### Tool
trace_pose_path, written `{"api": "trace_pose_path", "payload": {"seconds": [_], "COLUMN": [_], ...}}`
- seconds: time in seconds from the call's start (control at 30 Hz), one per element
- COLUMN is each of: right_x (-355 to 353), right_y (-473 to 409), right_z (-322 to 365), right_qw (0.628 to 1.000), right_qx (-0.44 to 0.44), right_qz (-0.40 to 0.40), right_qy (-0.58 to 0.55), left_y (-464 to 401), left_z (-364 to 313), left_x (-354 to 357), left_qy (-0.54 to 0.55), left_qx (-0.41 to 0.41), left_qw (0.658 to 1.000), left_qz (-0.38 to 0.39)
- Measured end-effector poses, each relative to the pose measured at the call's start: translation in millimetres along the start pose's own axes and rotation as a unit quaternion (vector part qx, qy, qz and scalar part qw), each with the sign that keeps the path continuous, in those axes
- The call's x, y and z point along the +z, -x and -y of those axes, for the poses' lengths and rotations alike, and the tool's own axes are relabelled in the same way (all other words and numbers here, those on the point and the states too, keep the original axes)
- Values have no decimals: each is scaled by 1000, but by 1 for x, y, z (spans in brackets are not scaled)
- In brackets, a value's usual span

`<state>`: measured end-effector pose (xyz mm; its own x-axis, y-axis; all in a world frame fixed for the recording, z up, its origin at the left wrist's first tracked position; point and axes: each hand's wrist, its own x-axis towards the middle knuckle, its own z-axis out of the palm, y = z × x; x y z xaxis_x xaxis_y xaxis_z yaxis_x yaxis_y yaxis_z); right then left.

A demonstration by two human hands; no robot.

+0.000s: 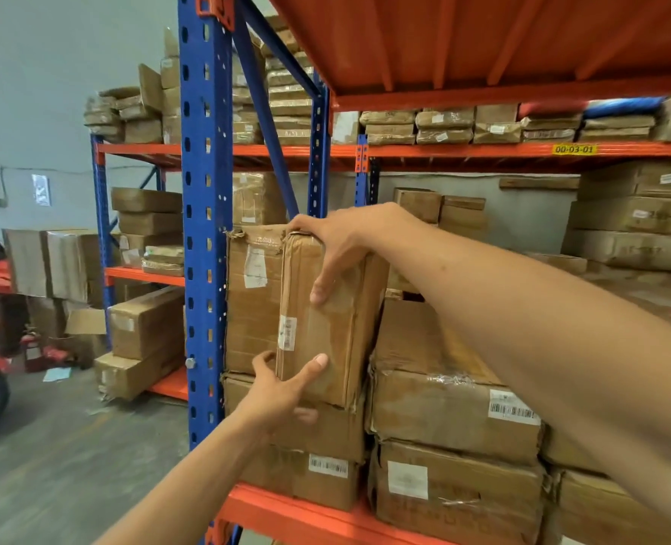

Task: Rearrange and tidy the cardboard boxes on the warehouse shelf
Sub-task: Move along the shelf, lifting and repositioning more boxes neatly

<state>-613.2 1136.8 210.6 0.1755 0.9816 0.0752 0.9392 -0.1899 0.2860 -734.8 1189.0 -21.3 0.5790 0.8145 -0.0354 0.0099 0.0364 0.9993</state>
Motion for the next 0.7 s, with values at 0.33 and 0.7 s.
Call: {"api": "trace_pose_path", "payload": {"seconds": [0.33, 0.7], "right_x": [9, 126], "right_y": [20, 124], "right_z": [-39, -114], "right_qw": [999, 913], "right_qx": [20, 96], "right_qz": [-9, -206], "right_qy": [-46, -339], "left_y": [-15, -16], "left_z": [29, -34], "left_x": [28, 39], "left_qy": [133, -166], "left_qx": [82, 236], "left_qw": [988, 957], "left_qz": [5, -14]}}
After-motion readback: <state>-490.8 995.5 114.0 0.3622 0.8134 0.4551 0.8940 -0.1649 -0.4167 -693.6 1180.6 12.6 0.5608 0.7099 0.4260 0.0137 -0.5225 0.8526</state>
